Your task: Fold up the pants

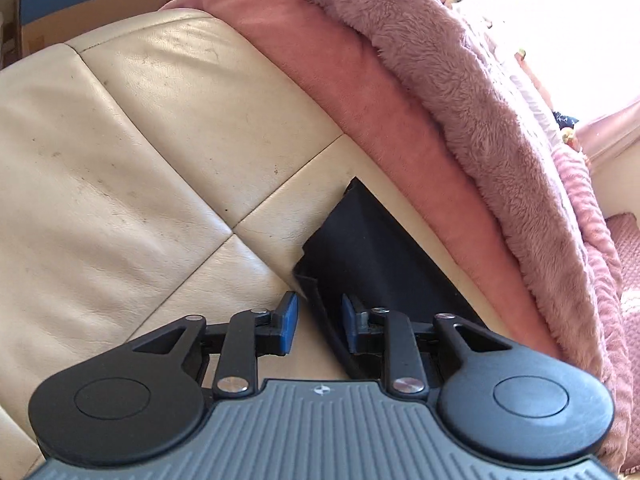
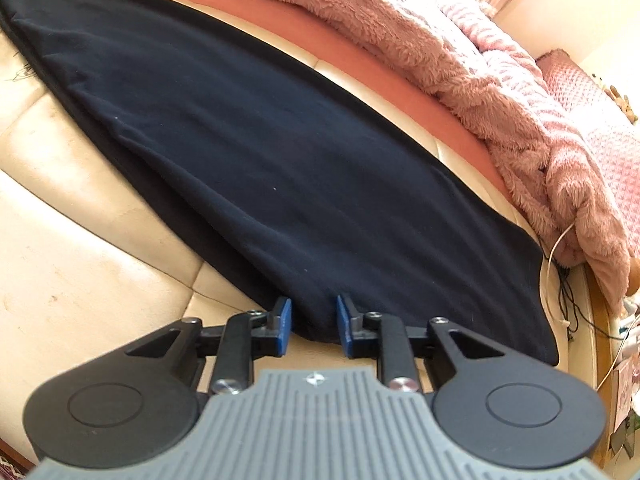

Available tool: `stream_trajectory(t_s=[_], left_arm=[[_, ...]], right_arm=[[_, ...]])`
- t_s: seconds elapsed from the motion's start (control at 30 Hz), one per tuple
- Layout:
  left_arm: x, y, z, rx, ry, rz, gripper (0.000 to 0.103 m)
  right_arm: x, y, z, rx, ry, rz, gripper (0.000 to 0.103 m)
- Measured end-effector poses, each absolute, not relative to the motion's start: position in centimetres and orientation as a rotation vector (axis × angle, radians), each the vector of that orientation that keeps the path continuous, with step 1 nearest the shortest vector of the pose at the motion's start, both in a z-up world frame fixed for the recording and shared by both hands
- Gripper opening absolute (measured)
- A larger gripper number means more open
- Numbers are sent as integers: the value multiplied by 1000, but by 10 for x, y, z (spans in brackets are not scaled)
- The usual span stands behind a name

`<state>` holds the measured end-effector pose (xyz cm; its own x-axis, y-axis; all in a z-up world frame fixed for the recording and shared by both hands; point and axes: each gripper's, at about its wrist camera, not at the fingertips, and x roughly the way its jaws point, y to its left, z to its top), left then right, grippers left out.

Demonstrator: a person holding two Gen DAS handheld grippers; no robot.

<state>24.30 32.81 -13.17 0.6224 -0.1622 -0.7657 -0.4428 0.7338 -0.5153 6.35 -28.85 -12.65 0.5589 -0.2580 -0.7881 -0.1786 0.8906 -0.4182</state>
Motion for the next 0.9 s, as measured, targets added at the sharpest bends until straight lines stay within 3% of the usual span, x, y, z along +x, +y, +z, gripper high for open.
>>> stream_trajectory(t_s=[0.1, 0.13, 0.17, 0.6, 0.63, 0.7, 0.9], left_arm=[[246, 324, -132, -703, 915, 204, 17], [247, 322, -131, -679, 919, 208, 6], [247, 321, -130, -658, 922, 216, 1], [249, 317, -130, -631, 934, 243, 1], [249, 317, -130, -631, 934, 246, 0], [249, 316, -130, -628, 932, 249, 0], [248, 318, -128, -591, 927, 270, 0]], right_arm=[[63, -287, -126, -489, 980, -53, 13], [64, -286, -126, -493, 981, -52, 12], [64, -286, -127, -496, 985, -49, 12], [53, -272, -131, -610, 942, -38, 13], [55, -271, -131, -617, 934, -29, 12], [54, -266, -131, -650, 915, -13, 0], [47, -280, -115, -599, 885, -31, 0]])
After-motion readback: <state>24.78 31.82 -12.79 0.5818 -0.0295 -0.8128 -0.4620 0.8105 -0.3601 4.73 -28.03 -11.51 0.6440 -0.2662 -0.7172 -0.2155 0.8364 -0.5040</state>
